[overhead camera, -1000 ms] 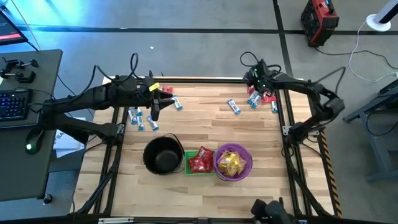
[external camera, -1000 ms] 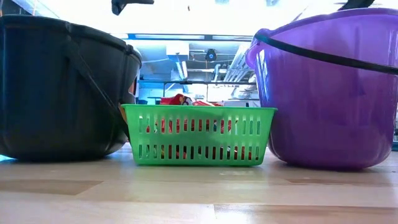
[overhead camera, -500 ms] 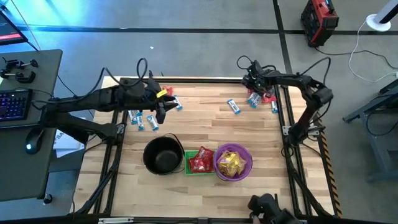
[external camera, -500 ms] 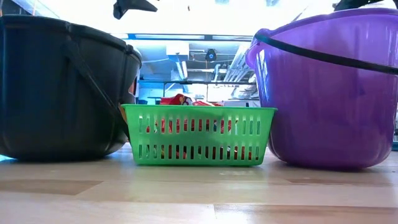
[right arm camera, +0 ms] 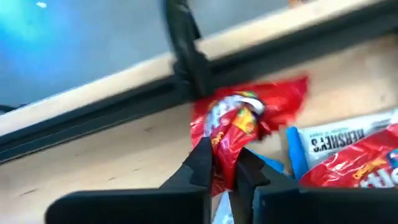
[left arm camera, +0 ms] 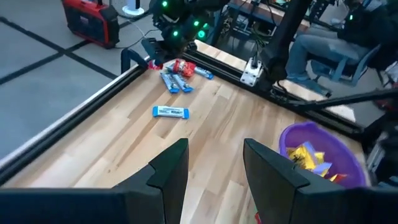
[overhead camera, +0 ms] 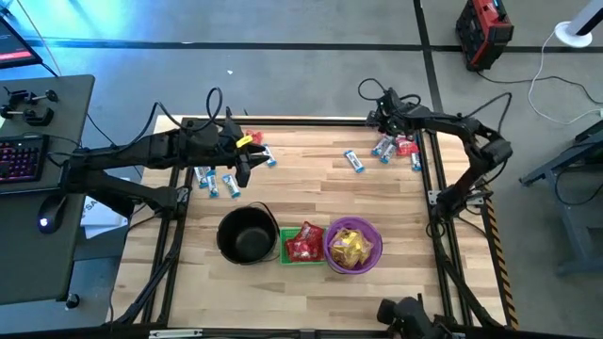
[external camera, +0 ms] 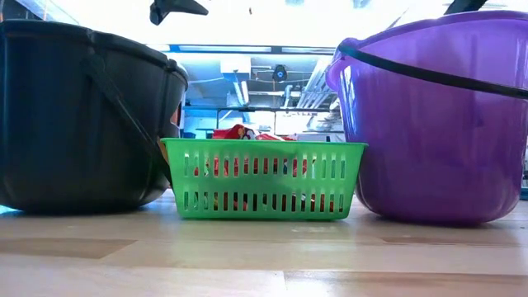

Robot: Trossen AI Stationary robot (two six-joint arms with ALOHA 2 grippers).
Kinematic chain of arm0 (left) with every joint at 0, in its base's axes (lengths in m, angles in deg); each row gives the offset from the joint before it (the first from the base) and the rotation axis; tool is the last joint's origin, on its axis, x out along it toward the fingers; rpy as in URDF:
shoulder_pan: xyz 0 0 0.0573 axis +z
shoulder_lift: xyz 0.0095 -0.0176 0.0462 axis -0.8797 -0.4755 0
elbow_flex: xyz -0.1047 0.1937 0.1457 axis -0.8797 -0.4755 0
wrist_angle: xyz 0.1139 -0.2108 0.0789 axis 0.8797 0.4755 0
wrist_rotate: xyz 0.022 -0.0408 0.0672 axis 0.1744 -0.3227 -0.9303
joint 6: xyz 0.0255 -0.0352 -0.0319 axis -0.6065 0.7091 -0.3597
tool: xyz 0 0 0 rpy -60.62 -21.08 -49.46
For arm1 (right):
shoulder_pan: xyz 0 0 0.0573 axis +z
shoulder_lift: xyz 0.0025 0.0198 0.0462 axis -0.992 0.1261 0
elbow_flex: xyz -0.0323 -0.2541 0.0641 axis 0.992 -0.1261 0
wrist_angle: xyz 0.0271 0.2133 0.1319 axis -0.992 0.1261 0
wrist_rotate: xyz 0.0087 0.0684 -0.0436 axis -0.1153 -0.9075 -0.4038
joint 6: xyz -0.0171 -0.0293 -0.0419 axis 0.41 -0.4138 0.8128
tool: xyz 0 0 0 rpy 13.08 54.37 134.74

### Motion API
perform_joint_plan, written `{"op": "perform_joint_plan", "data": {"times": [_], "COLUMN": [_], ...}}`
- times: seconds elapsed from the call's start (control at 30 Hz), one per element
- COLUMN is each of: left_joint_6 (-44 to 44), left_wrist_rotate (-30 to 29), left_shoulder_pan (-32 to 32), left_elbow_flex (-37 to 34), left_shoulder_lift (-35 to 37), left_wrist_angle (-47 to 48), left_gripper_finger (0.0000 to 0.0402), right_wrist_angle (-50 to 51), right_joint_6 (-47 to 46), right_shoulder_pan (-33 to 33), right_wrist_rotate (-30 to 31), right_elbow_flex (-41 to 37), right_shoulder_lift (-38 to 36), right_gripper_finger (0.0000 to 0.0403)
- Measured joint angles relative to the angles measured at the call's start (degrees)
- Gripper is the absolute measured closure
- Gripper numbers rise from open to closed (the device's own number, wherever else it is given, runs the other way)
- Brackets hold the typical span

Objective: Sort candy by brand, put in halloween buckets
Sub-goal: Put the red candy into the green bin

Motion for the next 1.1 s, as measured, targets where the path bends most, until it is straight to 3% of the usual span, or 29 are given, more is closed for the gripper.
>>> {"op": "perform_joint_plan", "data": {"times": [0.13, 0.23, 0.47, 0.63, 0.8, 1.0, 1.1], "left_joint_6": [-5.1, -7.3, -9.6, -9.6, -9.6, -9.6, -9.5], "left_wrist_rotate": [0.0, -0.8, -2.3, -2.4, -2.0, -0.1, 1.1], "left_shoulder_pan": [0.0, 0.7, 3.3, 4.9, 5.4, 5.4, 5.4], "left_elbow_flex": [0.0, 0.0, 0.0, 0.0, 0.0, 0.0, 0.0], "left_shoulder_lift": [0.7, 1.0, 1.2, 1.1, 1.1, 1.1, 1.1], "left_wrist_angle": [-0.1, 0.0, 0.0, 0.0, 0.0, 0.0, 0.0], "left_gripper_finger": [0.0257, 0.0257, 0.0257, 0.0257, 0.0257, 0.0257, 0.0257], "right_wrist_angle": [1.7, 2.4, -1.2, -7.8, -19.4, -28.6, -27.4], "right_joint_6": [3.6, 6.6, 4.1, 3.0, -0.2, -5.9, -4.8], "right_shoulder_pan": [1.8, 5.7, 26.7, 46.8, 62.8, 70.1, 70.9], "right_wrist_rotate": [0.0, -1.2, -8.3, -13.3, -12.9, -10.7, -12.2], "right_elbow_flex": [0.0, 0.0, 0.0, 0.0, 0.0, 0.0, 2.8], "right_shoulder_lift": [-7.1, -13.4, -21.5, -20.1, -16.3, -10.6, -7.0], "right_gripper_finger": [0.0375, 0.0388, 0.0393, 0.0397, 0.0396, 0.0396, 0.0395]}}
